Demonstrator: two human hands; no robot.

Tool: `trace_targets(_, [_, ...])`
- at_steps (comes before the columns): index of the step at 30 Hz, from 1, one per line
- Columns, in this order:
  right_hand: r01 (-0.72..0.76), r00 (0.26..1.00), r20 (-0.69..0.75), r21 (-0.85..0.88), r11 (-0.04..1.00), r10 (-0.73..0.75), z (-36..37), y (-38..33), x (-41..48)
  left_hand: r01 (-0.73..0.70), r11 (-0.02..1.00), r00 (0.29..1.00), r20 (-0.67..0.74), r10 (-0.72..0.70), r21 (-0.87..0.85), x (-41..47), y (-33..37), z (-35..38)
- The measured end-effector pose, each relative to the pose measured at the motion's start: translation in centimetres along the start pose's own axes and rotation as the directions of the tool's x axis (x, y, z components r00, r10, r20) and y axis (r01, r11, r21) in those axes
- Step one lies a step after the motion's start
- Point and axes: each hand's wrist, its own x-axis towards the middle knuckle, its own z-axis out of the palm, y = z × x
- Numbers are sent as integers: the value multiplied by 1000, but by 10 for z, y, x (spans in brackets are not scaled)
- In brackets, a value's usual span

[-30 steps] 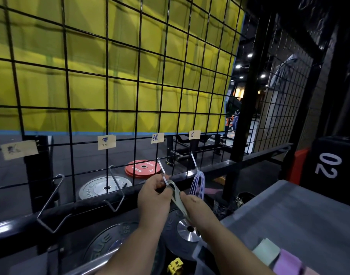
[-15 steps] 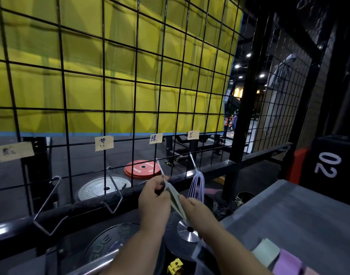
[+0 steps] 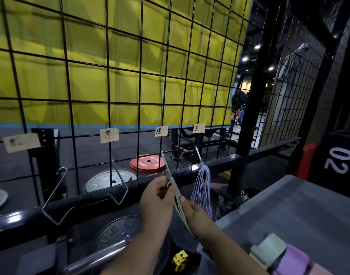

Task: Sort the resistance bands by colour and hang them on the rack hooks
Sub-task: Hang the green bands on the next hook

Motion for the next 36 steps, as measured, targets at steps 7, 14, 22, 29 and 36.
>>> trace_targets(7, [21,999,35,49,999,-23,4,5,5,3,952,995,93,-34,307,-3,-16,7])
trace_targets(14, [65,998,19,56,996,-66,2,10,2,-46,914,988,152,-18,404,-6,-25,10])
trace_targets(22, [121,993,-14,0,993,-121,-1,16,-4,-92,852,979,205,-18,515,-15,-30,12])
trace_targets(29, [143,990,-17,25,989,-142,1,15,-3,-103,869,987,159,28,484,-10,-21,8])
trace_targets(36, [149,989,-5,6,989,-149,3,17,-1,-62,859,980,192,-43,509,6,-22,10])
